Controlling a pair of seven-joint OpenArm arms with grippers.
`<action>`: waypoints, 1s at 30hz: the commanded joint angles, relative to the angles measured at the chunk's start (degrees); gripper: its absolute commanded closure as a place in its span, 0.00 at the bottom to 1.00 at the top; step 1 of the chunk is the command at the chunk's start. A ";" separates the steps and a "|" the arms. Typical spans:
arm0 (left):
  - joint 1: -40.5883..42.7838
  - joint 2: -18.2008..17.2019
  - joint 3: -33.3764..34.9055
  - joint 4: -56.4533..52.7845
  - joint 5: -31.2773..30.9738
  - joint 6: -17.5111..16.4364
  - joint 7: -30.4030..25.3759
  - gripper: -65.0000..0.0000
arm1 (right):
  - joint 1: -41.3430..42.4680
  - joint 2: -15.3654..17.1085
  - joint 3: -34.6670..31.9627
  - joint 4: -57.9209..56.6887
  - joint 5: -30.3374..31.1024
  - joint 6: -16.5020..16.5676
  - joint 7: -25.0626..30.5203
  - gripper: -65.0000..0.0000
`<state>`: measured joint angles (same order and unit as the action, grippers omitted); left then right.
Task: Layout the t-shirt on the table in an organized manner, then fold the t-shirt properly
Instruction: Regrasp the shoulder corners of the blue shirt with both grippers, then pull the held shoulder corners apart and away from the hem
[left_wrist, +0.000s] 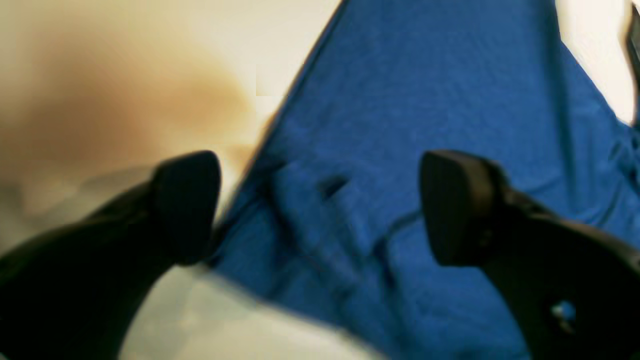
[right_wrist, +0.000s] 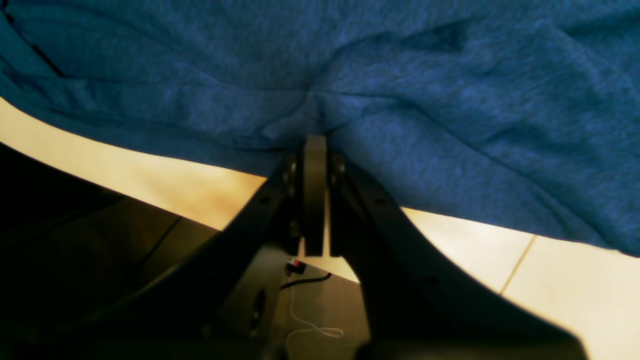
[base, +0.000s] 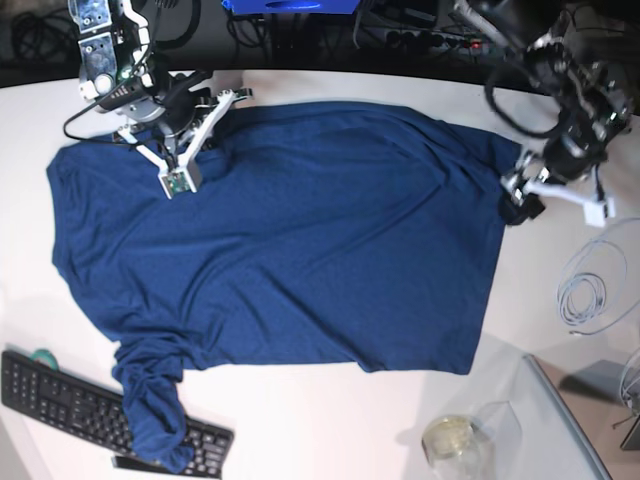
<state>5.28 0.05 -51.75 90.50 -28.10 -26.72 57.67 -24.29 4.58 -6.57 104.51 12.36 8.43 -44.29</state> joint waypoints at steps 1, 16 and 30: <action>1.89 -1.86 -0.17 2.12 -2.19 -1.02 -0.75 0.05 | -0.54 0.21 0.19 1.12 0.34 0.32 0.73 1.00; 14.28 -7.92 6.78 -13.09 -3.60 -6.99 -17.71 0.06 | -2.04 0.12 0.28 1.12 0.34 0.32 4.78 1.00; 8.74 -7.83 12.76 -21.88 4.05 -6.91 -25.27 0.47 | -2.91 0.04 1.60 1.21 0.34 0.15 6.27 1.00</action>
<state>13.80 -7.42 -39.03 68.71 -25.52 -33.54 30.17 -27.35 4.38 -5.39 104.57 12.69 8.43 -39.13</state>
